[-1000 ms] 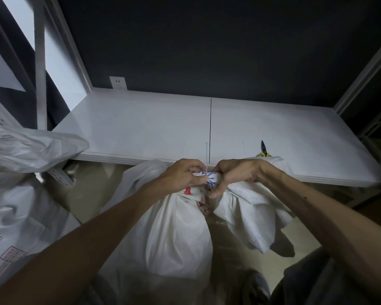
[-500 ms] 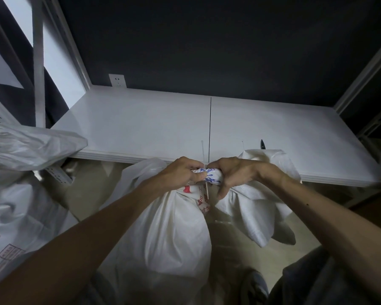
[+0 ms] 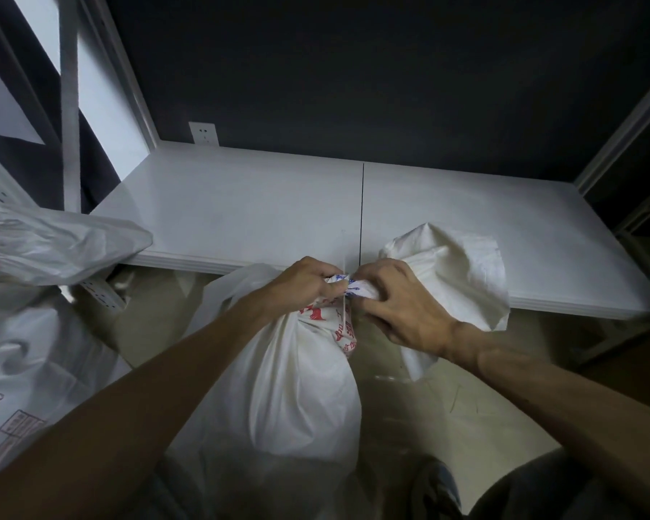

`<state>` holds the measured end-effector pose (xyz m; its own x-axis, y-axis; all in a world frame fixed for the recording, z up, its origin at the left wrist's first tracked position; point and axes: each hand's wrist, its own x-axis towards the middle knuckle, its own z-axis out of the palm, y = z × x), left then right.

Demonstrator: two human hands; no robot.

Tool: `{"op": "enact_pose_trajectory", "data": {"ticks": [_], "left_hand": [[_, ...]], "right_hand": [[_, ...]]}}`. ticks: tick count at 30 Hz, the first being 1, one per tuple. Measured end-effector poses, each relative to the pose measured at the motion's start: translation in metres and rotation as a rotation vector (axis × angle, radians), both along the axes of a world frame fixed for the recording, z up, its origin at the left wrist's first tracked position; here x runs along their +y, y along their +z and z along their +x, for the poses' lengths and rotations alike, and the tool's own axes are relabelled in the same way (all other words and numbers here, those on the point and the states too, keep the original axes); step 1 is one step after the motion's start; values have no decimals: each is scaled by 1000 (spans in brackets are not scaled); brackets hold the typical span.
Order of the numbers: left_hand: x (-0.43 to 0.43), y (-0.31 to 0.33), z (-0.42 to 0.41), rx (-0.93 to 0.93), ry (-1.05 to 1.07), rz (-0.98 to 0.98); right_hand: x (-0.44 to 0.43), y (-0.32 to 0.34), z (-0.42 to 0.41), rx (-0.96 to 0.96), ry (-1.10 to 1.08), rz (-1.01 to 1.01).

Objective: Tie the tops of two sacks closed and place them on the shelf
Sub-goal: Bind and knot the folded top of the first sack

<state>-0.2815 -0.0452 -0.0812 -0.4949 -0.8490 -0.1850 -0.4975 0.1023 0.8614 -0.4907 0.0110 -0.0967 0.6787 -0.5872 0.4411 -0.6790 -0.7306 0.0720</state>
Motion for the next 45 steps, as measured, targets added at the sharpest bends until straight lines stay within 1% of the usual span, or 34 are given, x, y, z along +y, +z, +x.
{"op": "enact_pose_trajectory", "data": {"ticks": [5,9,11,15,17,22,25,28,30,36,41,43,45], "left_hand": [[0,4,-5,38,-29,29],[-1,2,-7,47,-38,42],[-2,2,-6,42,-34,42],[-1,3,-5,44,-47,33],[0,3,-4,46,-39,47],[0,5,-3,45,-62,57],[-2,4,-2,68,-52,75],[-1,4,-2,97,-34,103],[2,5,-3,123,-28,111],[4,5,-7,165,-9,79],[11,1,-7,146,2,19],[13,1,-7,153,-14,-2],[14,2,-6,211,-31,15]], "right_hand": [[-1,-16,5,97,80,-166],[-8,-18,5,113,64,-204],[-8,-16,5,144,85,-217],[-10,-14,5,217,100,-305],[-10,-14,7,222,94,-321],[-5,-8,12,170,91,-274],[-1,-4,19,54,65,-181],[3,3,23,-209,-7,33],[5,8,23,-369,-24,136],[5,25,27,-677,-172,360],[-3,31,30,-801,-364,540],[-4,31,33,-824,-387,571],[-5,32,33,-848,-390,582]]}}
